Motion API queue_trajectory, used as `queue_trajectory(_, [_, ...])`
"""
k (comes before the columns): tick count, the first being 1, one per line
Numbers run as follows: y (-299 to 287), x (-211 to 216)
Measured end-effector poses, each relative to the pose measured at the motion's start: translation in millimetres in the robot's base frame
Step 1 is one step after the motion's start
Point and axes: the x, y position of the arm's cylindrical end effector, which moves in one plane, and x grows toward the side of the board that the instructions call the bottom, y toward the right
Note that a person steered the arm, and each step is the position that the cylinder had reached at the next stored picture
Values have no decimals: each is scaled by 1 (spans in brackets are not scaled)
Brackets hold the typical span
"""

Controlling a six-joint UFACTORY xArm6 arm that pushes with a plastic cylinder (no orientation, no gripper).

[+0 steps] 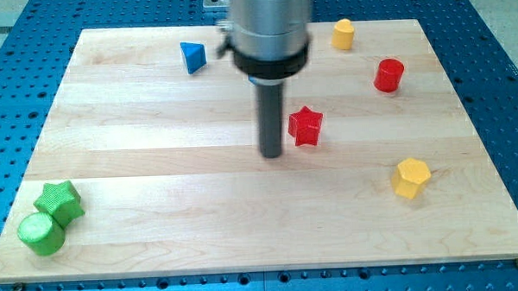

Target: Push the red circle into the red star

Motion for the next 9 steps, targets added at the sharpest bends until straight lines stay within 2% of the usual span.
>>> queue_trajectory(1, [42,-29])
queue_trajectory(2, [119,-36])
queue_trajectory(3, [108,-38])
queue_trajectory(4, [65,-94])
queue_trajectory(5, [103,-144])
queue_trajectory(6, [139,-134])
queue_trajectory(7, [136,-130])
queue_trajectory(8, [181,-151])
queue_trajectory(9, [181,-136])
